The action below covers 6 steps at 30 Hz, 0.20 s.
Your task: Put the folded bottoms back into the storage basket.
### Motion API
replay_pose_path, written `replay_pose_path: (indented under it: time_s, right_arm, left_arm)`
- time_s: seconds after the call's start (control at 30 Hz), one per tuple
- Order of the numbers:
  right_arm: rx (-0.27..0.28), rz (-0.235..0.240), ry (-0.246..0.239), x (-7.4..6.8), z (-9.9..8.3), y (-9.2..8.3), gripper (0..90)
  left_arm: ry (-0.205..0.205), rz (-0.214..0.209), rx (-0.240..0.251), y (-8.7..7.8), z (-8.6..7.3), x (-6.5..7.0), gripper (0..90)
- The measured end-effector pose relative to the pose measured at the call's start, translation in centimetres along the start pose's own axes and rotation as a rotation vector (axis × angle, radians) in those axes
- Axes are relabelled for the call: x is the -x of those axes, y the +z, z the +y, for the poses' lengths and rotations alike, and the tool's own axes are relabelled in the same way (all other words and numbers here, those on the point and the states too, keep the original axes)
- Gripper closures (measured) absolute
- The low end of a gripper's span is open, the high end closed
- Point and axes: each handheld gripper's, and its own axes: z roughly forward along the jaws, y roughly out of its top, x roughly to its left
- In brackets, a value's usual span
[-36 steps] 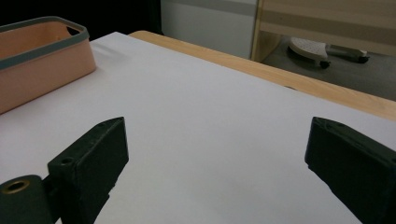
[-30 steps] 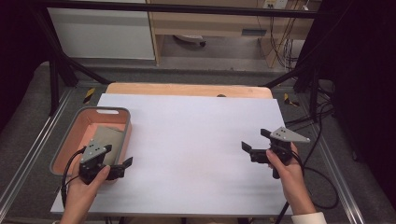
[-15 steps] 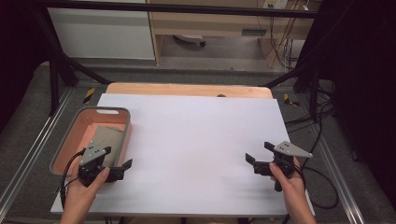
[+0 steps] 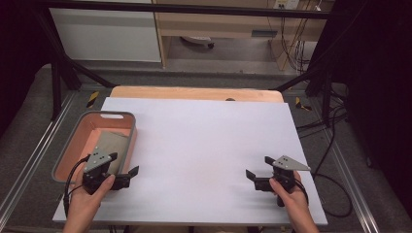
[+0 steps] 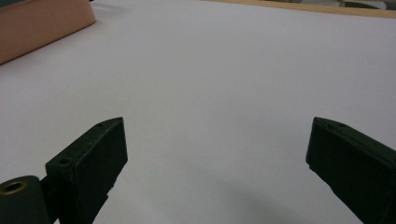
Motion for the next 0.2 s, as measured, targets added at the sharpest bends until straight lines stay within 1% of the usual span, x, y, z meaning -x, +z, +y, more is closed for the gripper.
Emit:
replay_pose_path:
  time_s: [0.07, 0.1, 0.2]
  right_arm:
    - [-0.008, 0.018, -0.017, -0.41, 0.06, 0.35, 5.9]
    - [-0.006, 0.018, -0.028, -0.56, 0.12, 0.47, 5.9]
    - [0.001, 0.023, -0.028, -0.68, 0.28, 0.51, 5.9]
  left_arm:
    - [0.007, -0.005, 0.002, 0.0, 0.09, 0.26, 8.0]
    - [0.01, -0.007, 0.005, -0.01, 0.14, 0.39, 8.0]
    - [0.031, -0.002, 0.015, -0.01, 0.36, 1.07, 8.0]
